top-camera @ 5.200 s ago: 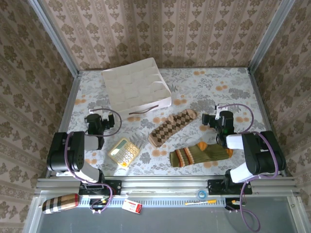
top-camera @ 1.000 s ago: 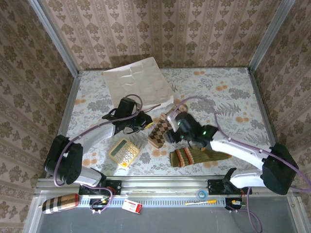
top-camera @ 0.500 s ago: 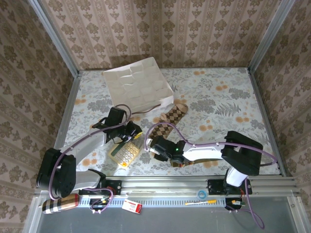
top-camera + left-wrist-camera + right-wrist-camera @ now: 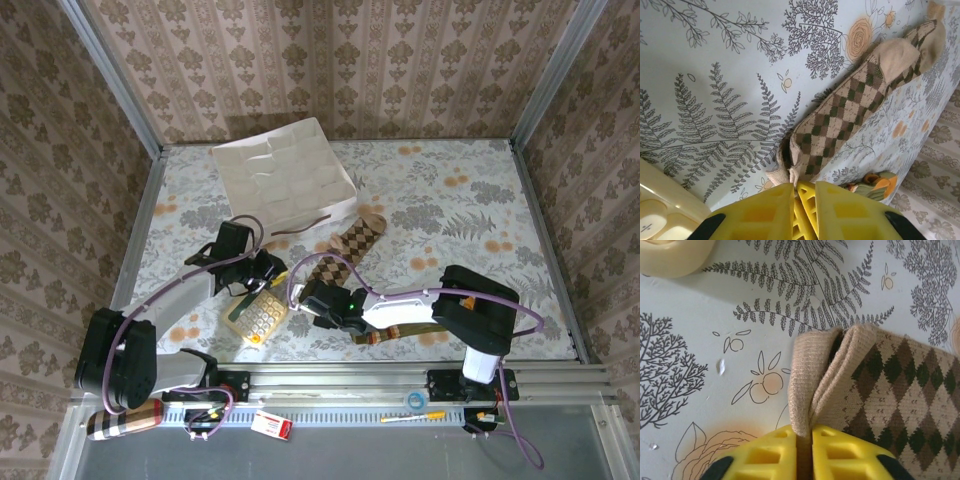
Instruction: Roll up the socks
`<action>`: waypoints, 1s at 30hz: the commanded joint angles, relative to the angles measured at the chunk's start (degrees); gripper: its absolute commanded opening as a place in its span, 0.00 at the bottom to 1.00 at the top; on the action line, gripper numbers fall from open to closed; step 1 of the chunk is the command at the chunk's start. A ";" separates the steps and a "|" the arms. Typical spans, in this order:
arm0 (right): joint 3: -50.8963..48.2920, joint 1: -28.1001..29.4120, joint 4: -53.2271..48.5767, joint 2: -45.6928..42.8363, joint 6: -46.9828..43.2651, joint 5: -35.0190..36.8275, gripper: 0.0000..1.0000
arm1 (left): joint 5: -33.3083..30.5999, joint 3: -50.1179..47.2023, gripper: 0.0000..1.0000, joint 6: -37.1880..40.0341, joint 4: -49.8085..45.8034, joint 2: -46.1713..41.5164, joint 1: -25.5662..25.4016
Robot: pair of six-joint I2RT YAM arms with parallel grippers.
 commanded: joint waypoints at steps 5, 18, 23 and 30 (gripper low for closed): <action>-0.97 -3.21 -4.42 -4.87 7.50 -9.64 0.00 | 0.42 1.13 0.20 -3.36 -2.93 0.54 -0.57; -1.91 -16.48 -6.48 -5.13 17.78 -34.56 0.00 | -1.04 4.45 0.27 -15.34 -2.88 6.63 -7.94; -1.59 -20.41 -6.50 -4.92 19.43 -39.29 0.00 | -0.62 4.03 0.27 -17.15 -1.45 6.79 -8.35; -0.05 -22.12 -7.27 -5.09 18.86 -42.65 0.00 | 0.22 2.73 0.39 -22.63 5.75 8.95 -10.01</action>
